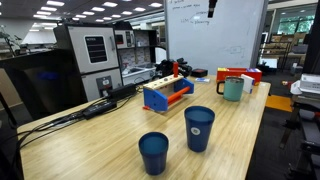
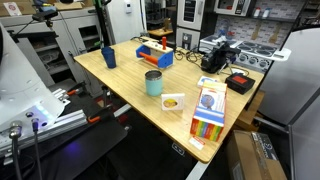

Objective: Move the screwdriver from the toolbox to the table then turn the bolt

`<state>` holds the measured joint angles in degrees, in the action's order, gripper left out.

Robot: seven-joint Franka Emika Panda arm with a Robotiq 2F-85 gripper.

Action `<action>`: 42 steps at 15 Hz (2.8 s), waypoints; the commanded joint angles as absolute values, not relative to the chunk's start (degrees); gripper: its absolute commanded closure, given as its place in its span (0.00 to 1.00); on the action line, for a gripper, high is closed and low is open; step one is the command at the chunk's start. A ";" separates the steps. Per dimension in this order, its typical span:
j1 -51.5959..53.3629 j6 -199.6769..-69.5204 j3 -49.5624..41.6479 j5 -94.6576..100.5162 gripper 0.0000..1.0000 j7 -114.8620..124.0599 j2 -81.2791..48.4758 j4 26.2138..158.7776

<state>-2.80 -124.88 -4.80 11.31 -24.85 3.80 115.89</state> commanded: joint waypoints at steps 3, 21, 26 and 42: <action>-1.98 -116.18 -3.30 -3.54 0.00 -37.70 -4.34 104.27; -5.85 -118.16 -1.33 -4.72 0.00 -37.04 -21.97 94.66; -5.16 -139.50 1.56 -8.87 0.00 -29.05 -24.60 100.91; -8.27 -148.50 6.88 -9.91 0.00 -23.77 -29.25 103.16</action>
<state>-7.91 -148.60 6.44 -10.45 -24.25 -29.26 103.23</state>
